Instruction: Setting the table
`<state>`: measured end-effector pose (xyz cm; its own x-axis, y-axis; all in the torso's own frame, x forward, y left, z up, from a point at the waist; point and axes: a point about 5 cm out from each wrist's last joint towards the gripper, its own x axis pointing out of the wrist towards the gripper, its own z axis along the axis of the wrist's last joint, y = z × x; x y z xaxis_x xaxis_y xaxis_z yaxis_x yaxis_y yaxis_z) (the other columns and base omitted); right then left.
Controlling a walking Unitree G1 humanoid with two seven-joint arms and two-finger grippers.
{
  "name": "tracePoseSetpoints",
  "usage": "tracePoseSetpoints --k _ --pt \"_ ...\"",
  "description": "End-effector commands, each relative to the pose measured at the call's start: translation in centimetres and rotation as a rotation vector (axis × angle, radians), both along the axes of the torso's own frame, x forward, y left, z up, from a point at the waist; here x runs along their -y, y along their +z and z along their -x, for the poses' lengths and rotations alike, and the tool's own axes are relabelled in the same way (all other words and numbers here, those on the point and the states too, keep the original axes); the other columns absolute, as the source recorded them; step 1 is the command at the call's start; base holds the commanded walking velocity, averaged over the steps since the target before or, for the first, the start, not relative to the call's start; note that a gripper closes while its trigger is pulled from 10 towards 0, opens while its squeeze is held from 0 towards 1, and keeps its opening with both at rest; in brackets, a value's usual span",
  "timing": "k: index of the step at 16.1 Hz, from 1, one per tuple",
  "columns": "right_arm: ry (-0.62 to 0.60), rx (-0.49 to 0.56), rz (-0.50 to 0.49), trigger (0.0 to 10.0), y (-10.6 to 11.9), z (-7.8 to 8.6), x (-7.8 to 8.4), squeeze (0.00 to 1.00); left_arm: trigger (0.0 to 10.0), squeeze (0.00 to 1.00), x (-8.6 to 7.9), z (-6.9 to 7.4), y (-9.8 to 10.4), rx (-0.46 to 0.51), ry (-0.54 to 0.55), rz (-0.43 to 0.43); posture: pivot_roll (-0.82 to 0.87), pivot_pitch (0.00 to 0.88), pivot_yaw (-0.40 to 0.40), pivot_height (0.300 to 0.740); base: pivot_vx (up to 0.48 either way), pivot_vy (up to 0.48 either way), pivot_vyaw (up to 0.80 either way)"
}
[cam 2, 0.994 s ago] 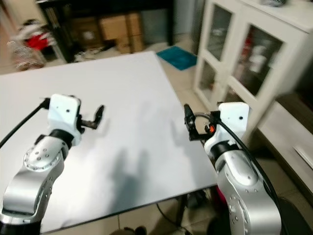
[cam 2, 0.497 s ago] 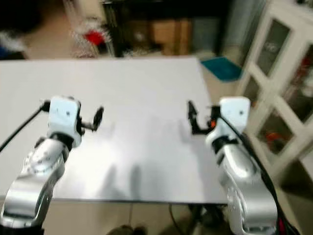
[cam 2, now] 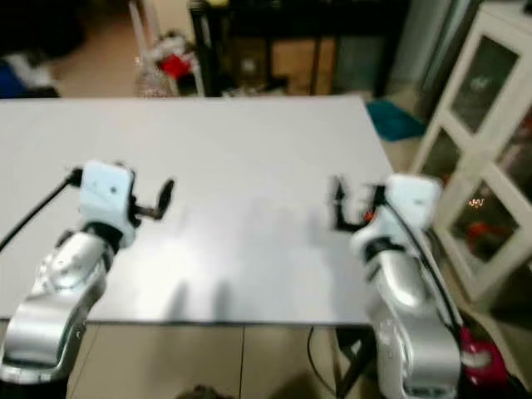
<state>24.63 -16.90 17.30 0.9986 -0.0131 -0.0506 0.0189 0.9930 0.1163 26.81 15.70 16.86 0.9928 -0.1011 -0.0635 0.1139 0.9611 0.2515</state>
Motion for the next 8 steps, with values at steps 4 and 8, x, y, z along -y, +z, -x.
tracePoseSetpoints --k 4,8 --pt "0.022 -0.003 -0.026 10.0 0.25 0.43 0.03 0.00 10.0 0.00 0.56 0.01 0.20 0.000 -0.030 0.007 0.04 0.000 0.063 0.740 0.000 0.406 0.00" --pt "0.062 -0.005 -0.004 10.0 0.46 0.41 -0.44 0.00 10.0 0.00 0.71 0.22 0.18 -0.005 -0.039 0.015 0.04 0.000 0.054 0.740 0.000 0.405 0.00"
